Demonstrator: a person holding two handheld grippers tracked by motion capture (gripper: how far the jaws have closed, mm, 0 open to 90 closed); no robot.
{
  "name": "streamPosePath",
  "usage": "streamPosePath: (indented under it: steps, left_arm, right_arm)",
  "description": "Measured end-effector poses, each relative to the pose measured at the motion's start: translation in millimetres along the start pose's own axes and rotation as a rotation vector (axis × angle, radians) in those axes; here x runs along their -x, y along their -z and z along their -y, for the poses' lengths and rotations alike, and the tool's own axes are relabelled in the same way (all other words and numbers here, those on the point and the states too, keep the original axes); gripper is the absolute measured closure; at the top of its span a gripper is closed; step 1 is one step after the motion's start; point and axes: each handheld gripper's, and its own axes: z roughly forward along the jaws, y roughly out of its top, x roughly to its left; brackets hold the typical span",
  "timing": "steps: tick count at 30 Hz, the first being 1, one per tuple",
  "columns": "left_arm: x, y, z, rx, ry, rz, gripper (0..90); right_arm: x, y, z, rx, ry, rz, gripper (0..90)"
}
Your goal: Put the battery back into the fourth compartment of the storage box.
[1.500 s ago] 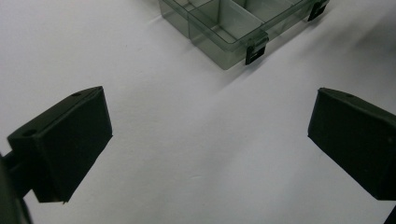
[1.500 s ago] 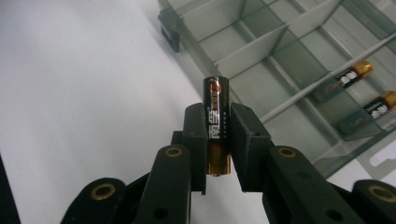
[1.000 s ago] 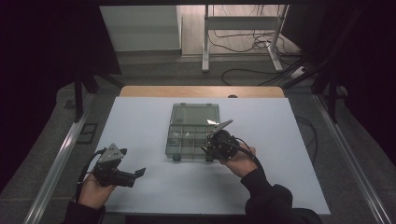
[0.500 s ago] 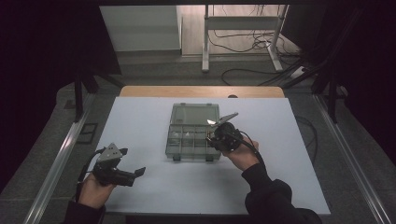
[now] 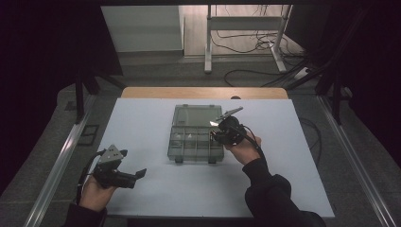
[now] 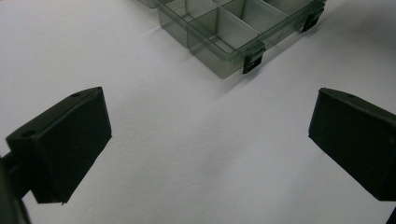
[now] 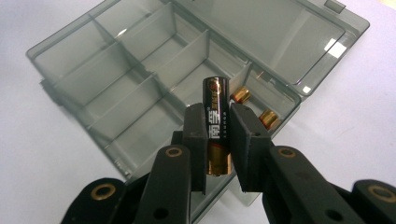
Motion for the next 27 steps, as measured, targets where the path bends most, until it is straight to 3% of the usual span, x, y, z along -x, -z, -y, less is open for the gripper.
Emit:
streamPosePath:
  steps: [13,27]
  left_arm:
    - [0.8,0.0,-0.2,-0.011,0.002,-0.009,0.0]
    - [1.2,0.1,-0.3,-0.021,0.005,-0.011,0.0]
  right_arm:
    - [14.0,-19.2,-5.2,-0.015,-0.052,0.038,75.9]
    - [20.4,-37.5,-5.5,-0.035,-0.076,0.056,75.0]
